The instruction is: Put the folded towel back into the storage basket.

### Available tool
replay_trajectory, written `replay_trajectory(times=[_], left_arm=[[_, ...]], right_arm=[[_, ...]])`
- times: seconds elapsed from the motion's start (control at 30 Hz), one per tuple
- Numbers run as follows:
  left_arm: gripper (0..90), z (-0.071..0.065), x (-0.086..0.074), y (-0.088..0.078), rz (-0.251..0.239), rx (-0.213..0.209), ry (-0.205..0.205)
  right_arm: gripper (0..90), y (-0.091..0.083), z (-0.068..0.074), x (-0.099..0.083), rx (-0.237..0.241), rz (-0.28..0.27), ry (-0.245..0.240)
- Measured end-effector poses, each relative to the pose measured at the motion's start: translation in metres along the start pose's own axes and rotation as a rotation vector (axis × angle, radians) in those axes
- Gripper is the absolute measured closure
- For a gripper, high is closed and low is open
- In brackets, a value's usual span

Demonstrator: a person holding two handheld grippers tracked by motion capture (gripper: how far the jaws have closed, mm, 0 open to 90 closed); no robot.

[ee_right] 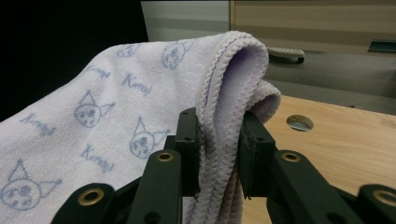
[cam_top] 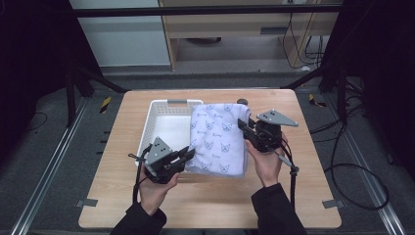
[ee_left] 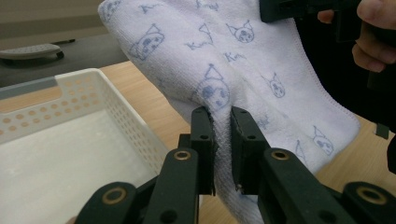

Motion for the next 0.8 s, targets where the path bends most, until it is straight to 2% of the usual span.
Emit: replay_trajectory(times=[0.17, 0.33, 0.57, 0.8], left_arm=[[80.4, 0.009, 0.001, -0.009, -0.013, 0.032, -0.017], [80.4, 0.019, 0.001, -0.018, -0.03, 0.05, -0.042], [80.4, 0.03, 0.001, -0.03, -0.044, 0.07, -0.058], [80.4, 0.044, 0.0, -0.041, -0.053, 0.087, -0.093]], right_arm=[[72.8, 0.01, 0.011, 0.007, 0.02, -0.008, -0.006], [72.8, 0.021, 0.028, 0.014, 0.024, -0.02, -0.03], [72.8, 0.03, 0.04, 0.019, 0.039, -0.026, -0.036], [72.7, 0.041, 0.056, 0.026, 0.05, -0.03, -0.057]])
Point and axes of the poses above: each handheld gripper's, and its own axes: y roughly forward along the jaws, x roughly out of its top, z roughly to its left, the point moved 1 cm from there along y, roughly forward along the jaws, and after that the axes turned 9 degrees about y, right-handed, at the moved point
